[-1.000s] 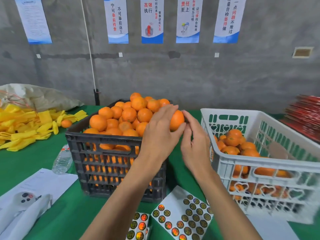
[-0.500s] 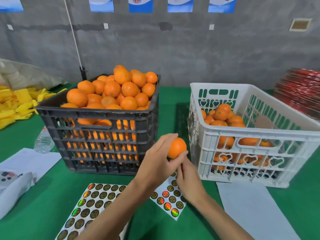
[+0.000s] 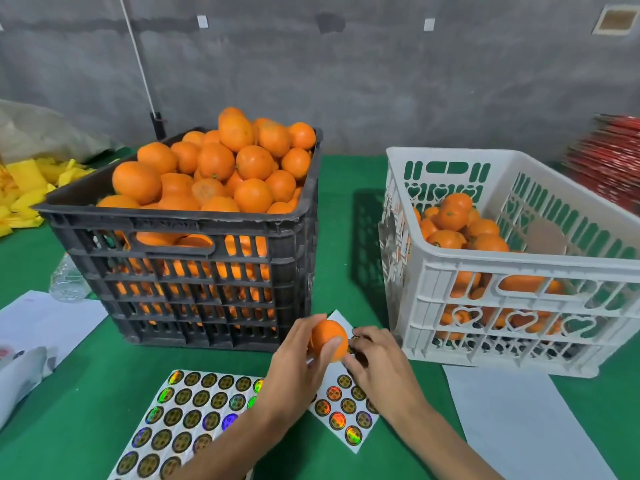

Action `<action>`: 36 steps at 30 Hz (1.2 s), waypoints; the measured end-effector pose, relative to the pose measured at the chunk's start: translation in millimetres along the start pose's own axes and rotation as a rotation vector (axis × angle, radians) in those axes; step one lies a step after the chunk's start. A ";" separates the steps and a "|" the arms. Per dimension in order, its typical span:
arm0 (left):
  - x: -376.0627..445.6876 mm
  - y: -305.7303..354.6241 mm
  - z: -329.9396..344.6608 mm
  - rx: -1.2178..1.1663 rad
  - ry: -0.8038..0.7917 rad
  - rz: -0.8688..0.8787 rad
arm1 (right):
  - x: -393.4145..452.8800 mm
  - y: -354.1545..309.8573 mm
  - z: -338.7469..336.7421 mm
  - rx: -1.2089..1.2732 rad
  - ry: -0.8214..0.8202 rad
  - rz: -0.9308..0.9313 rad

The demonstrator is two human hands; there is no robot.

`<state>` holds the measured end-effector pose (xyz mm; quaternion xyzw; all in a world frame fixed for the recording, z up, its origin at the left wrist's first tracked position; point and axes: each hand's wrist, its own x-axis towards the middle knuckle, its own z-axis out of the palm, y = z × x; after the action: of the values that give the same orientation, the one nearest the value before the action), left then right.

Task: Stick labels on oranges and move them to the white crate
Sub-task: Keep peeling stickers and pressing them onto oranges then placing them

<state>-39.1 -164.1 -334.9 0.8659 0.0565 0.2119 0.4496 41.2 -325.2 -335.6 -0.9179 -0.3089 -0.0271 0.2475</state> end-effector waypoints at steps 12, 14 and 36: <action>1.0 -7.1 4.6 0.094 -0.032 -0.030 | 7.5 -6.4 -3.3 0.346 0.139 0.187; 1.1 -6.8 5.1 0.097 -0.031 -0.034 | 4.1 -8.7 -4.5 0.414 0.266 0.176; 53.0 168.0 -86.2 0.039 0.183 0.455 | 9.3 -108.9 -141.1 0.080 0.811 -0.296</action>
<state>-42.8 -182.8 -139.8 0.8419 -0.0954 0.3843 0.3667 0.1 -311.7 -162.4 -0.7684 -0.3158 -0.4089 0.3777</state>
